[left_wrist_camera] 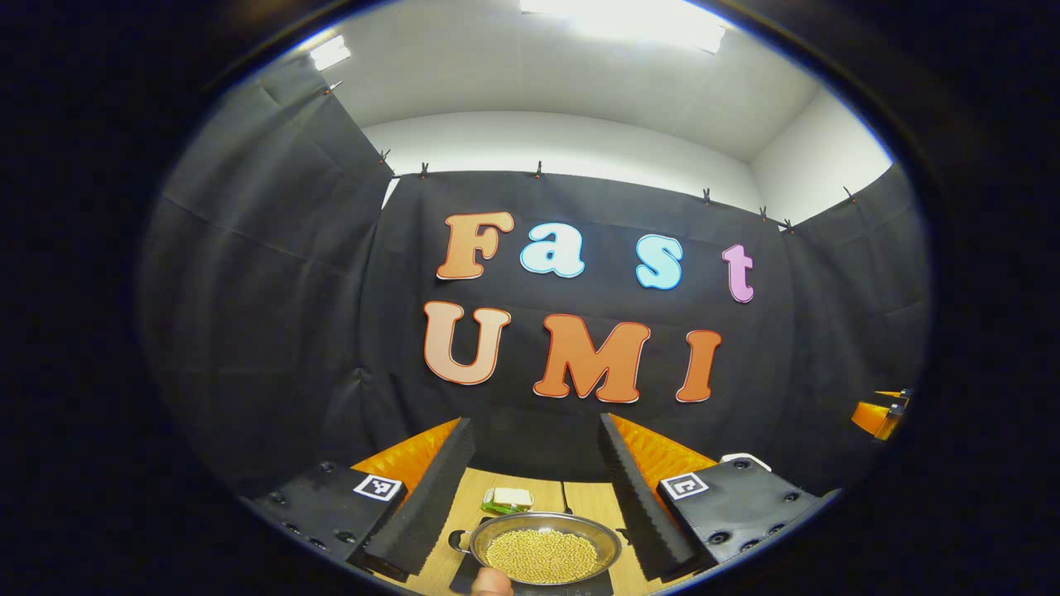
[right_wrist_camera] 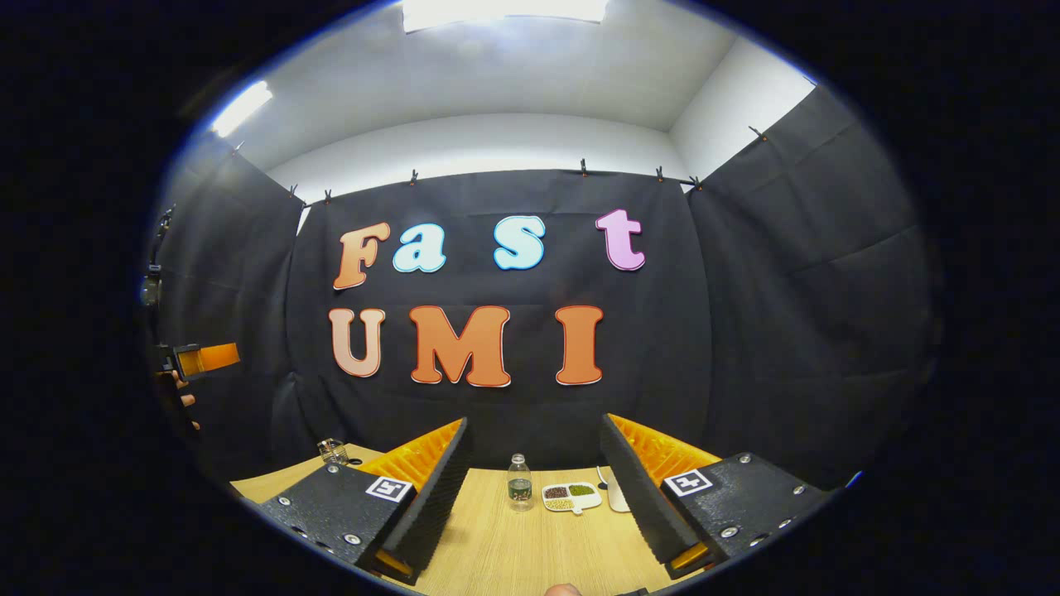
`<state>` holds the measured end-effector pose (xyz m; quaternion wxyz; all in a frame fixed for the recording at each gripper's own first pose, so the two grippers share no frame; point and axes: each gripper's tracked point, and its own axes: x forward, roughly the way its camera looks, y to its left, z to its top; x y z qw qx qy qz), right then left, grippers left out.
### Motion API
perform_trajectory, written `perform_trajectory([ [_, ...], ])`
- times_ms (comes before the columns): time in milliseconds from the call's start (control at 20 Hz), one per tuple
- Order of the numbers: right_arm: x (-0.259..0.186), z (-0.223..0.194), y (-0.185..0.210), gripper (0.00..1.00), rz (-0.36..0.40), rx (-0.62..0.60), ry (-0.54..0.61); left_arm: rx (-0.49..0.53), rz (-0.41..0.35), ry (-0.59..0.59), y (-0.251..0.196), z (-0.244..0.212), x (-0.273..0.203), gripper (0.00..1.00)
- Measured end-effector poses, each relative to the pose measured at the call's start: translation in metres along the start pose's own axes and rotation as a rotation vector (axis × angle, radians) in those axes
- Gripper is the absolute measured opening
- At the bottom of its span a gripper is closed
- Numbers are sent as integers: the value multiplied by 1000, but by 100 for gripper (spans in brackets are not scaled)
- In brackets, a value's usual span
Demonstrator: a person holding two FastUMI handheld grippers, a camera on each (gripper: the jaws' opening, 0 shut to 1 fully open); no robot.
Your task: First push the handle of the pot to place it horizontally, then grasp the pot with both hands and set it on the induction cooktop.
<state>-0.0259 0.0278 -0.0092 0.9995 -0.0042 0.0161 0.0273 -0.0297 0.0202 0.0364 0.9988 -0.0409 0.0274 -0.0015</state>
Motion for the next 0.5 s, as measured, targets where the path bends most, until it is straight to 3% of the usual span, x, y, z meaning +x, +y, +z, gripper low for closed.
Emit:
perform_trajectory([
  [500,2,-7,-7,95,0,15,10,20,-5,13,-10,-6,-4,98],
])
